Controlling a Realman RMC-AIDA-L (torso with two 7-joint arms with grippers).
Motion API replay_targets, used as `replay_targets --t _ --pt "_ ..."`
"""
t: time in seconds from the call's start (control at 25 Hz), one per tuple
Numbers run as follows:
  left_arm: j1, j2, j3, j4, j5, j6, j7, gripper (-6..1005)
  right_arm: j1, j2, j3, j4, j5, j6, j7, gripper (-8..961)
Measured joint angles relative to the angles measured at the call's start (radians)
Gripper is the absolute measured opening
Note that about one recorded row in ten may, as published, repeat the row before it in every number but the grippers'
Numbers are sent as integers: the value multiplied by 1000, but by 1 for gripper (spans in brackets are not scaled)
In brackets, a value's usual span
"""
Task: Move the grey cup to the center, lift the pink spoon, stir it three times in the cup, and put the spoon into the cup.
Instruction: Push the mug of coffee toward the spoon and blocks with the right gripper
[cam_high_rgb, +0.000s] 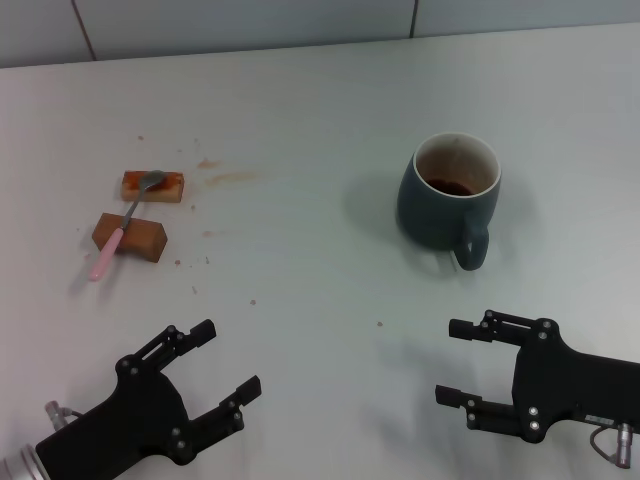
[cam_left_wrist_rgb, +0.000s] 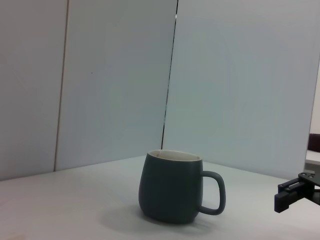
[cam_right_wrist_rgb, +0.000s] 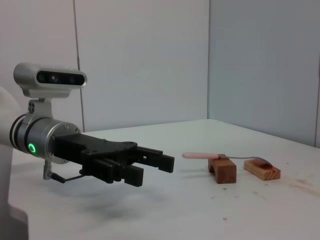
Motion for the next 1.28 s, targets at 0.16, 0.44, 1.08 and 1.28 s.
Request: replay_targets --t 0.16,0.44,1.08,1.28 --pt "0 0 0 -1 0 1 0 802 0 0 0 0 0 -1 0 704" --pt "0 0 0 -2 0 2 0 802 -1 0 0 0 0 -1 0 704" --pt "0 0 0 -3 0 2 0 802 -1 1 0 0 0 -1 0 703" --pt "0 0 0 0 0 2 0 801 -4 6 13 0 16 -5 -2 703"
